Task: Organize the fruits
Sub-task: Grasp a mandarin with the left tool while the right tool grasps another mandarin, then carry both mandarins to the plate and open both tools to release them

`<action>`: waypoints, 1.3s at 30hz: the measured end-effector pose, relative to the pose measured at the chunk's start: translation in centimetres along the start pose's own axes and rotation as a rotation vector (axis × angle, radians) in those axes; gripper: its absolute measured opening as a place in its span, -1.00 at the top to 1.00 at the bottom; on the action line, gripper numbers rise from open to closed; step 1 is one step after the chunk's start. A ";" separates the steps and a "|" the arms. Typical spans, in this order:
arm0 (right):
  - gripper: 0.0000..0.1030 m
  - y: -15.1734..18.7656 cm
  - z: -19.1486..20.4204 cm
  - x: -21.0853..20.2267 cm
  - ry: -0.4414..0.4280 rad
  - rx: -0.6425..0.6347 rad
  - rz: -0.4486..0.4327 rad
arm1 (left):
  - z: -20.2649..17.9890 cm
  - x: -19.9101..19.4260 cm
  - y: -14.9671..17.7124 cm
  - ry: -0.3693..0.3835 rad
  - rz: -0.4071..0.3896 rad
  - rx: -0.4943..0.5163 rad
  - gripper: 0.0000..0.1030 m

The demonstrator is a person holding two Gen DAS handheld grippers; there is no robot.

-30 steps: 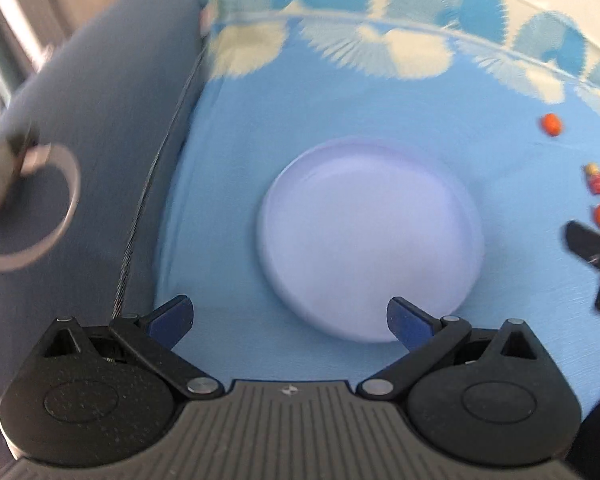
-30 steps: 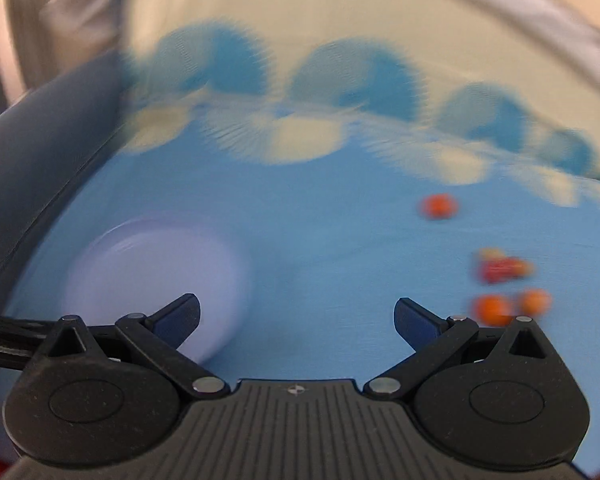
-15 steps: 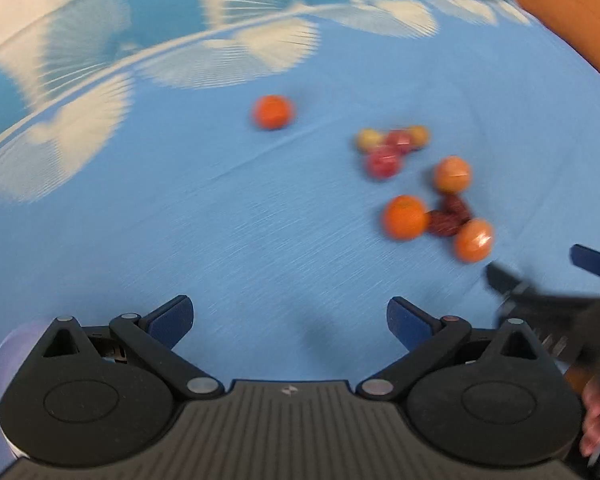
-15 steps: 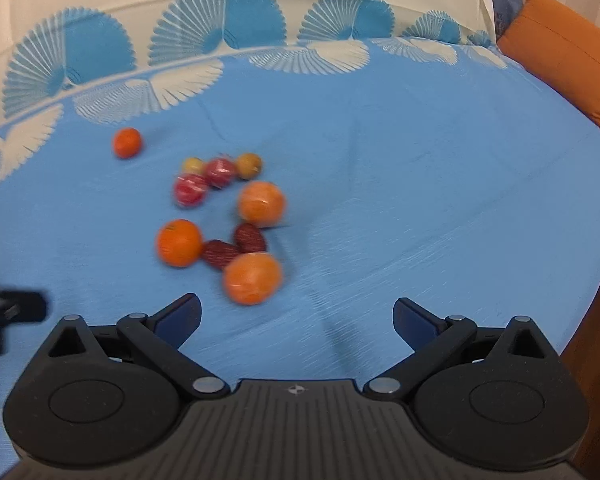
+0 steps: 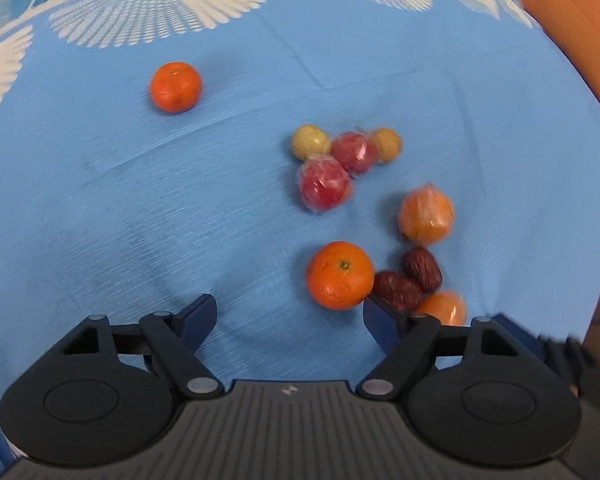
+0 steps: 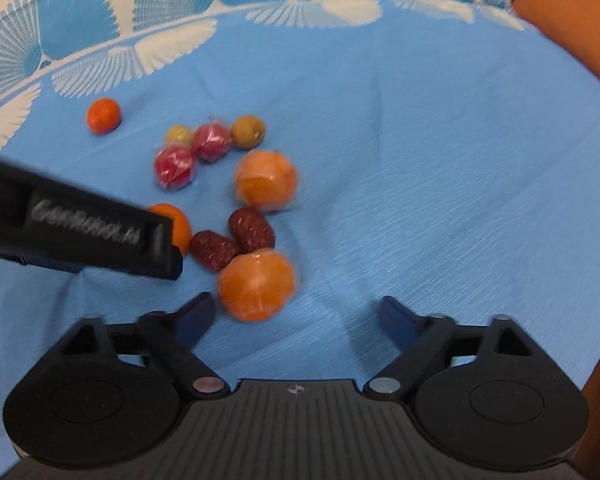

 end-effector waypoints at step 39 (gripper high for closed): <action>0.21 -2.3 -1.7 -16.5 -0.287 0.047 -0.349 | -2.5 -31.2 7.0 -0.050 -0.580 0.035 0.29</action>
Point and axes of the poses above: each gripper's, at about its wrist camera, not at the fingertips, and x roughly the way its jaws point, z to its left, y to its underside, the point moved 1 cm from there along x, roughly the way its jaws point, and after that the axes turned 4 degrees about x, right-handed, at the moved point
